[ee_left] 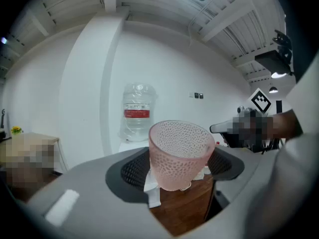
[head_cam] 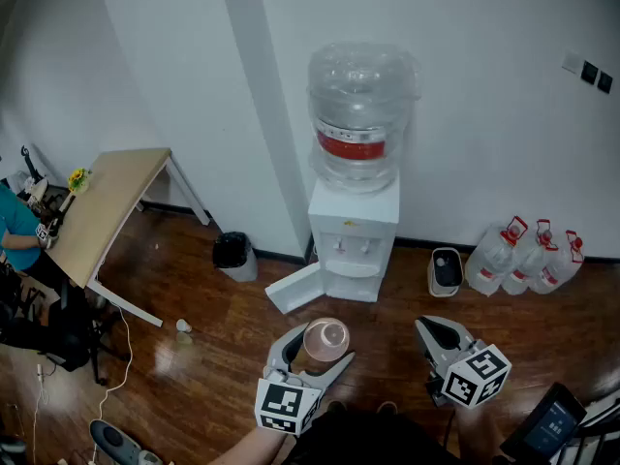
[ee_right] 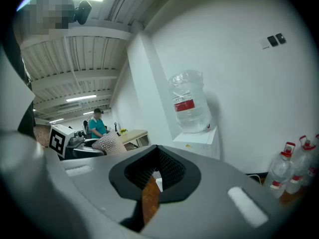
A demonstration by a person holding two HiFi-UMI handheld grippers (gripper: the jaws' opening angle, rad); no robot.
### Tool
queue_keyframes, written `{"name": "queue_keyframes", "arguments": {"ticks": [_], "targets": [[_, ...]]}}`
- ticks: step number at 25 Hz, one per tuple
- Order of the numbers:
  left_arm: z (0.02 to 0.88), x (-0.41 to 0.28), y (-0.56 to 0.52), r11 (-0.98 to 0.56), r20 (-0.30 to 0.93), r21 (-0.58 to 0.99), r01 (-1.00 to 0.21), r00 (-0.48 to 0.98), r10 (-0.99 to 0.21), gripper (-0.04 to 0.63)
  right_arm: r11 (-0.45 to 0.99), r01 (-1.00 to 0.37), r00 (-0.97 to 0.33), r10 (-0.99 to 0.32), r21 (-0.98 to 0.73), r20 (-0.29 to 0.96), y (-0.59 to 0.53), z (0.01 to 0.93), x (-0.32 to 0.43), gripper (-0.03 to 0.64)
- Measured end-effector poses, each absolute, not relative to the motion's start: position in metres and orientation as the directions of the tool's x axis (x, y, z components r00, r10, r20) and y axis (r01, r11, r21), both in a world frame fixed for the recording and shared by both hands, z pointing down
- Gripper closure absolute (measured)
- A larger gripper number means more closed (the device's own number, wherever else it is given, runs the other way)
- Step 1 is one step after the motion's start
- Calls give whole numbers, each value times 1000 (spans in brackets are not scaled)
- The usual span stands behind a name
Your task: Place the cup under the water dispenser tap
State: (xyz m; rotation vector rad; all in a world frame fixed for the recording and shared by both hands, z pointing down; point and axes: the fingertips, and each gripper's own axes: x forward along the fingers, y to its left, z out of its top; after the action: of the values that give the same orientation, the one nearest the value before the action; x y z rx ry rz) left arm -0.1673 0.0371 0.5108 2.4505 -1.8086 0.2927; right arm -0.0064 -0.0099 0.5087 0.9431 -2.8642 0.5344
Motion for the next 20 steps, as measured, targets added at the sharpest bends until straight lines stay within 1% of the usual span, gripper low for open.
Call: {"name": "queue_keyframes", "arguments": {"ticks": [10, 20], "targets": [[512, -176, 38, -301, 212, -20, -953, 290, -933, 18, 744, -601, -799, -567, -291, 199, -12, 511, -15, 617], [532, -190, 22, -390, 210, -20, -921, 377, -902, 17, 685, -668, -744, -629, -291, 227, -14, 531, -22, 617]]}}
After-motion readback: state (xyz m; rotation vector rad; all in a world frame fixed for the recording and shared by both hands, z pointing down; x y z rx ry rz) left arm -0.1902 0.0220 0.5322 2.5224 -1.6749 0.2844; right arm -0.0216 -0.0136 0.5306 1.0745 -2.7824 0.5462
